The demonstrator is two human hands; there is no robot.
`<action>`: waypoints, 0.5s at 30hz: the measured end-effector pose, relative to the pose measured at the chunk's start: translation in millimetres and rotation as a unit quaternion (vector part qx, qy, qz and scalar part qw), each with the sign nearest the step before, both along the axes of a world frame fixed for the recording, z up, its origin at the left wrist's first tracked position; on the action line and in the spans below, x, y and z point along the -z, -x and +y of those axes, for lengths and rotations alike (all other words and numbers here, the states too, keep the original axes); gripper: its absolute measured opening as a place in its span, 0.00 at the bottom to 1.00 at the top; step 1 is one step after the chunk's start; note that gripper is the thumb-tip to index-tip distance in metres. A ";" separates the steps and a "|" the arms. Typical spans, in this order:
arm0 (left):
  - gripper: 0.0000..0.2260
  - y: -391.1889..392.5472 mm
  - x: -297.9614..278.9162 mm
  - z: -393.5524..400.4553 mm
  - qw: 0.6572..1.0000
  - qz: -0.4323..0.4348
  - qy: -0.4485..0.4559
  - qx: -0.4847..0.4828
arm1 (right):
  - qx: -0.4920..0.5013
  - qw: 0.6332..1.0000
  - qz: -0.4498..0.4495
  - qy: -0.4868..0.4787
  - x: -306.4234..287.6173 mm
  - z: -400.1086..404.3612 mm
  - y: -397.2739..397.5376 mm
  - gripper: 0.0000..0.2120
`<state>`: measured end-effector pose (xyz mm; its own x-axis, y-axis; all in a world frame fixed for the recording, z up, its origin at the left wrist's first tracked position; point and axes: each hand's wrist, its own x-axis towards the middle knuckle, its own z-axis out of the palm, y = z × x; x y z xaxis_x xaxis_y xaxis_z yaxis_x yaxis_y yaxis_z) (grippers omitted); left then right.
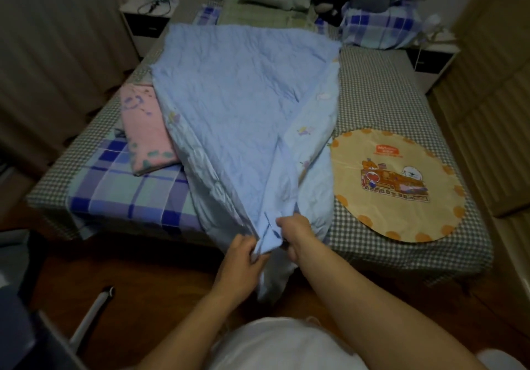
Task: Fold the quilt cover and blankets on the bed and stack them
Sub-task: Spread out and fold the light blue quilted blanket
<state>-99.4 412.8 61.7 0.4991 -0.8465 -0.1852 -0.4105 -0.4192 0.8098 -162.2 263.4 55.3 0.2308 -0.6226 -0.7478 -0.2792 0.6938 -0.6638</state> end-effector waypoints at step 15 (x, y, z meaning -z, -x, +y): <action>0.07 -19.1 -30.7 34.6 0.961 0.086 0.076 -0.252 | 0.120 0.869 -0.034 0.478 -200.7 -42.3 79.3 0.31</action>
<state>-80.4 447.4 92.4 0.8255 -0.5298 -0.1944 -0.0419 -0.4011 0.9151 -241.5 221.1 256.0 0.0326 -0.9884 0.1485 -0.1398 -0.1517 -0.9785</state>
